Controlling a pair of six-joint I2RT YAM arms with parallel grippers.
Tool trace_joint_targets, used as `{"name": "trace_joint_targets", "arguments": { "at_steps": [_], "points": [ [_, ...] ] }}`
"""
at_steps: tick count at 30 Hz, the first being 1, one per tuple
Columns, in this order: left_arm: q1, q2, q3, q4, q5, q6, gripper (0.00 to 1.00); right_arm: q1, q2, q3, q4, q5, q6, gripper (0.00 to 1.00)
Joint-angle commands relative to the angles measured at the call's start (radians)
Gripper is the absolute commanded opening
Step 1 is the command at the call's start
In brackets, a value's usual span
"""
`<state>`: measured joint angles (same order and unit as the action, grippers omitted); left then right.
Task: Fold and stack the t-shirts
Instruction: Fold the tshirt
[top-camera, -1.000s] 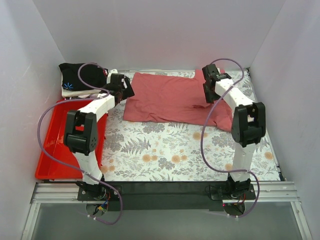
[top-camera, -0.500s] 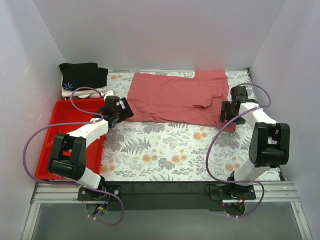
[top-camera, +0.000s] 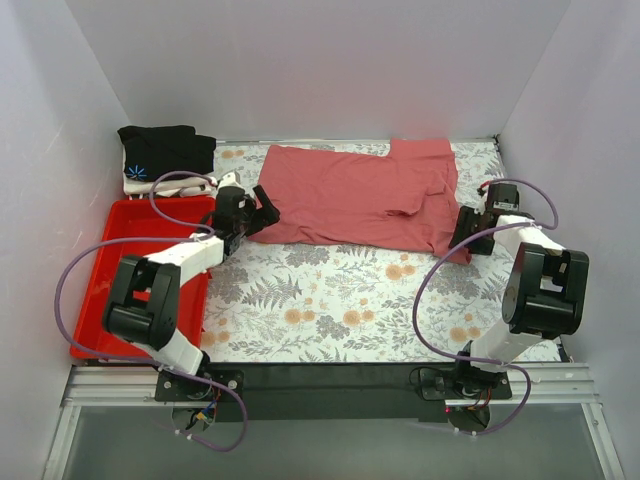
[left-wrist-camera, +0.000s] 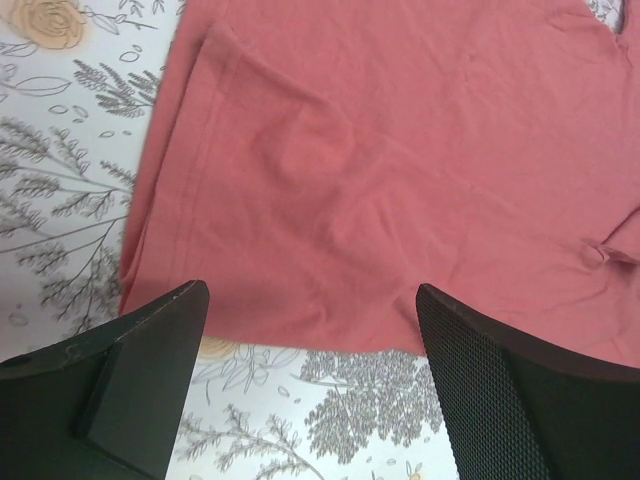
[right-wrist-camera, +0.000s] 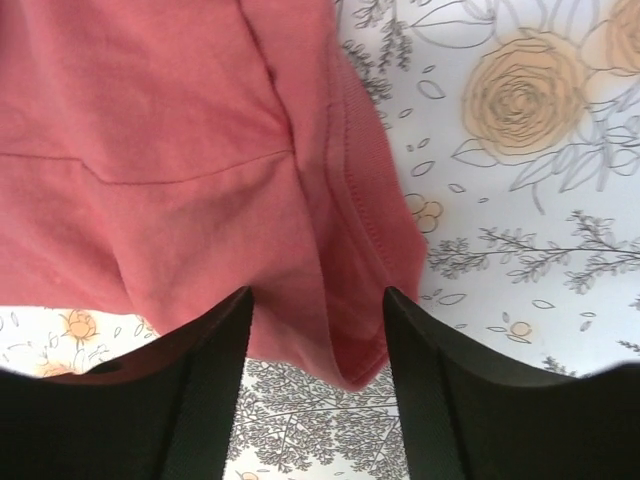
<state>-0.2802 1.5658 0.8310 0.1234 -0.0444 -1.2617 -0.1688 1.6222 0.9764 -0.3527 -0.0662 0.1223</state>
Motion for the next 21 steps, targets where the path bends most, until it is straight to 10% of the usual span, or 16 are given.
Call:
{"name": "trace_joint_targets", "arguments": {
  "at_steps": [1, 11, 21],
  "points": [
    [-0.005, 0.062, 0.034, 0.041, 0.017, -0.014, 0.78, -0.005, -0.033, -0.013, 0.044, -0.072, -0.001, 0.48],
    [-0.004, 0.168, 0.008, 0.026, -0.021, -0.027, 0.78, -0.02, -0.061, -0.032, 0.034, -0.081, -0.033, 0.01],
    [0.004, 0.226, 0.022, -0.044, -0.074, 0.015, 0.79, -0.023, -0.041, 0.083, -0.034, 0.107, -0.119, 0.01]
  ]
}}
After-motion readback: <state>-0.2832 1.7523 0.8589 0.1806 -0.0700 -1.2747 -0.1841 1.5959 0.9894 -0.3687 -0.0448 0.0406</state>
